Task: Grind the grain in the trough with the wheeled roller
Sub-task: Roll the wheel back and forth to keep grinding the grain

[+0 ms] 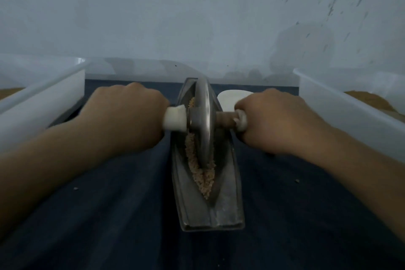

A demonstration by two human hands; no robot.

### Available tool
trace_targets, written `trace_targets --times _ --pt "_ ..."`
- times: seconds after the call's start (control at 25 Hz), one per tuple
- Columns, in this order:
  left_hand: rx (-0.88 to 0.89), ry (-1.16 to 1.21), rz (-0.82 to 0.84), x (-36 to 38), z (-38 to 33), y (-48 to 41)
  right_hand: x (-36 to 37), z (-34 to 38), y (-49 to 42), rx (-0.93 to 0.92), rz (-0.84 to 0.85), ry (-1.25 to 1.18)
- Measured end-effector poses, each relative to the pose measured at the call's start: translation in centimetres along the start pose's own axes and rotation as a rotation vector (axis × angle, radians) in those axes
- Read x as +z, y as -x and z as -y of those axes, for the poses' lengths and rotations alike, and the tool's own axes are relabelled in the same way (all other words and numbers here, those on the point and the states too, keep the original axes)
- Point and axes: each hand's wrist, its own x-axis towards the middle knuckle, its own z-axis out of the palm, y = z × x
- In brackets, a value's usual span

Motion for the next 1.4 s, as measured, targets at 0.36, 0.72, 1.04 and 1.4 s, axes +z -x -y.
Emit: trace_targets --times 0.36,0.72,1.04,1.4 --pt "-0.027 -0.043 -0.083 -1.0 -1.2 0.1 0.4 0.3 0.2 0.019 -0.087 0.033" --pt "-0.046 -0.063 -0.054 0.0 -1.0 -1.8 1.7 0.4 -1.6 0.080 -0.038 0.069" --pt "0.009 -0.068 -0.122 -1.6 -1.4 0.9 0.2 0.6 1.0 0.048 -0.048 -0.008" --pt "-0.007 -0.102 -0.099 0.2 -1.2 -2.2 1.8 0.4 -0.7 0.068 -0.078 0.097"
